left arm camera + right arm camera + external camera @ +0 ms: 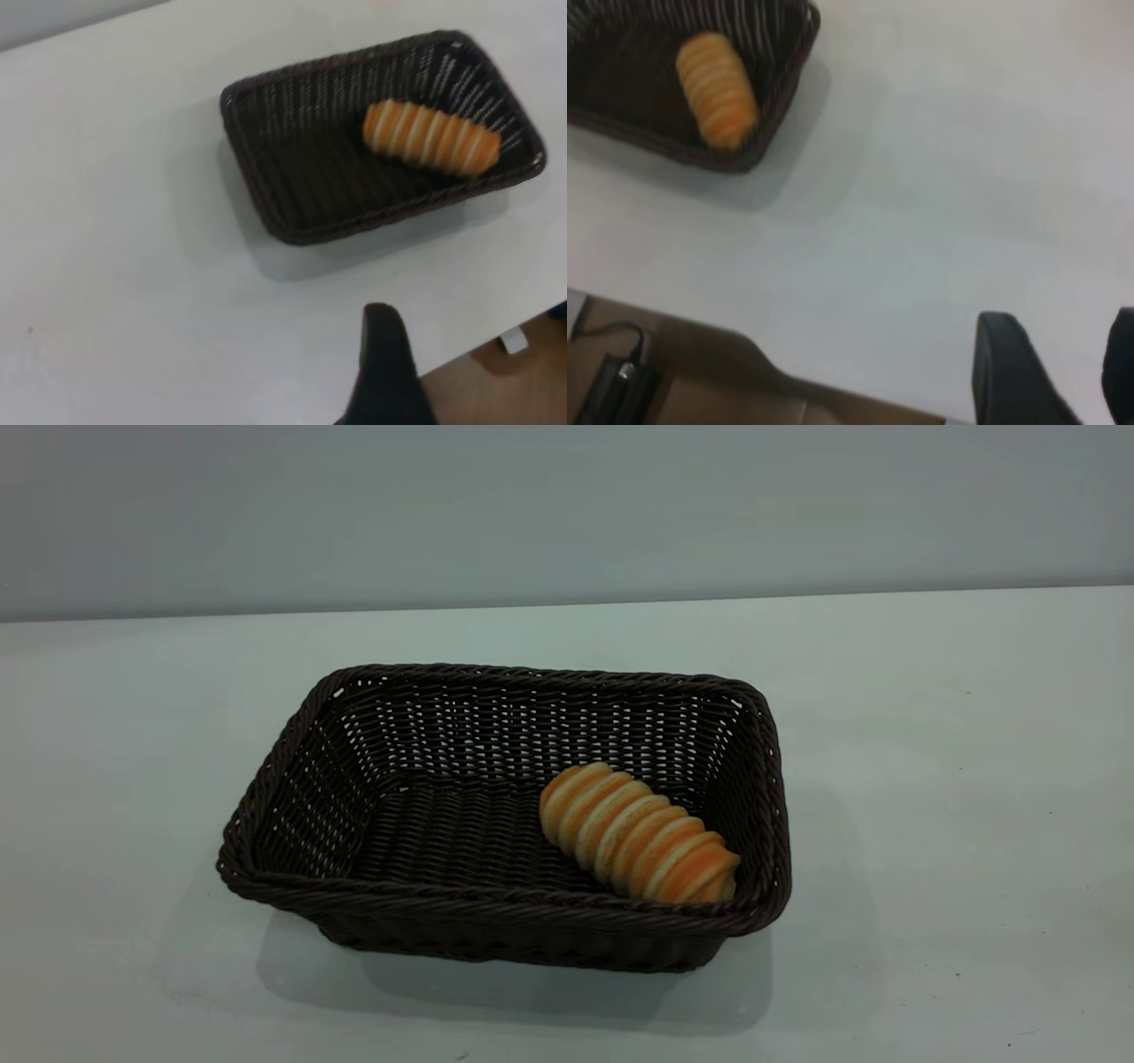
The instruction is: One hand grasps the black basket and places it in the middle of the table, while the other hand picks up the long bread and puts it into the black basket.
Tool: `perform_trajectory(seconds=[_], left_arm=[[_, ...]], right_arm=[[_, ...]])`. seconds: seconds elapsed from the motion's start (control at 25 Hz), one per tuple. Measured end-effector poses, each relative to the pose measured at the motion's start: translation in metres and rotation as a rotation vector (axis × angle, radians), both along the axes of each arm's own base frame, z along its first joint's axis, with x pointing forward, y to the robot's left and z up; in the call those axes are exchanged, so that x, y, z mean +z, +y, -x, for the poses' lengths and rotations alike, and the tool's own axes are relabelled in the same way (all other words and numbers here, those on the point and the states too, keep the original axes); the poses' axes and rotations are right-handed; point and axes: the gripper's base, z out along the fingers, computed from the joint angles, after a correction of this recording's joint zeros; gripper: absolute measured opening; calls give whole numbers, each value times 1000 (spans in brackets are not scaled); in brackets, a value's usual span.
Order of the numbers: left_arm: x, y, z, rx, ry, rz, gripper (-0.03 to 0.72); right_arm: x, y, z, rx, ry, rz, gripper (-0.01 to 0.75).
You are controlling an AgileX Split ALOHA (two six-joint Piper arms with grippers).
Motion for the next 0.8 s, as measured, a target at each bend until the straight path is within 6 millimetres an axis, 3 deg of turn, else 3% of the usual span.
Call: perform_trajectory(seconds=[0.36, 0.56, 0.8], left_arm=[[-51, 10, 26, 70, -1, -23, 571], [-75, 9, 21, 63, 63, -43, 571], [-83, 9, 19, 45, 82, -67, 571]], right_arm=[[-47, -1, 4, -1, -10, -2, 243], [-58, -2, 8, -2, -21, -2, 243], [-63, -6, 10, -16, -66, 24, 243]])
